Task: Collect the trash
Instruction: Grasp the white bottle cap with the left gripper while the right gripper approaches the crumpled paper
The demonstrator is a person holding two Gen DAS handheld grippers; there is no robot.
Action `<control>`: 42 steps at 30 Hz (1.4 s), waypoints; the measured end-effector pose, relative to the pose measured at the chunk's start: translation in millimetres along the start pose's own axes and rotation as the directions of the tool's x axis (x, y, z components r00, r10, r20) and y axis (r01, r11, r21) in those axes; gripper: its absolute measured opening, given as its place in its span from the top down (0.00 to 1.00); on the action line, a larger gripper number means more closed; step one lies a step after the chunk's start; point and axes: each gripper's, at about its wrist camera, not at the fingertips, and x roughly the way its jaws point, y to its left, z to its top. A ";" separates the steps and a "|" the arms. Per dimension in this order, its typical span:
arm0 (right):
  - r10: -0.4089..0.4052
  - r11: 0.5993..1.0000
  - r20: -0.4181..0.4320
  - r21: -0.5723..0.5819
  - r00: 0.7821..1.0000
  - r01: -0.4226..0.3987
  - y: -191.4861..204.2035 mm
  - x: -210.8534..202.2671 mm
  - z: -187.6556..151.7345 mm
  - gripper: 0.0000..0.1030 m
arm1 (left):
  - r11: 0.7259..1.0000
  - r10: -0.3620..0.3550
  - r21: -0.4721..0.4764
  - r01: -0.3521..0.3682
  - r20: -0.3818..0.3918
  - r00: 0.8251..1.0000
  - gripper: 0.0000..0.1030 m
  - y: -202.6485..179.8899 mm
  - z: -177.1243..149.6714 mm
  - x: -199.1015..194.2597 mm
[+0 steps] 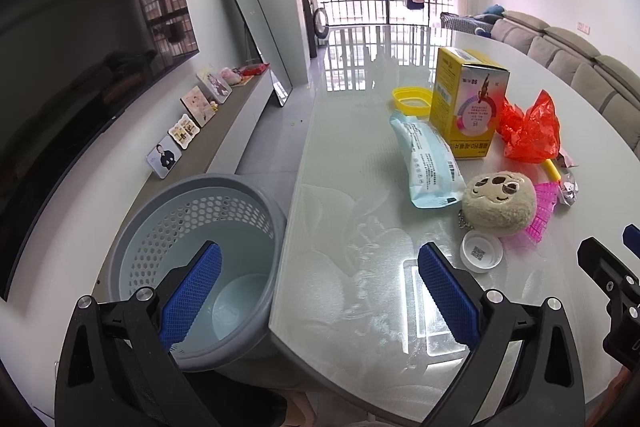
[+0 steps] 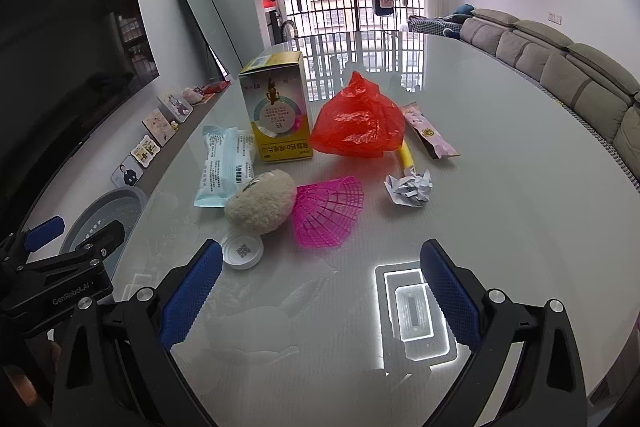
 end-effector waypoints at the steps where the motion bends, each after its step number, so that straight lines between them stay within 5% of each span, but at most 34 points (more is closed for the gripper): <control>1: -0.002 1.000 -0.002 0.003 1.000 0.002 -2.7 1.5 -0.1 0.08 | 1.000 0.000 0.004 0.000 -0.001 1.000 0.06 -2.3 0.5 1.1; 31: -0.001 0.997 -0.086 0.080 0.996 0.007 -63.8 26.0 -7.0 0.08 | 0.996 -0.046 0.080 0.050 -0.050 0.998 0.06 -52.7 4.0 25.1; 42: 0.003 0.996 -0.087 0.093 0.996 0.005 -72.1 27.0 -5.6 0.08 | 0.986 -0.125 0.100 0.134 -0.094 0.988 0.06 -73.5 -7.6 40.9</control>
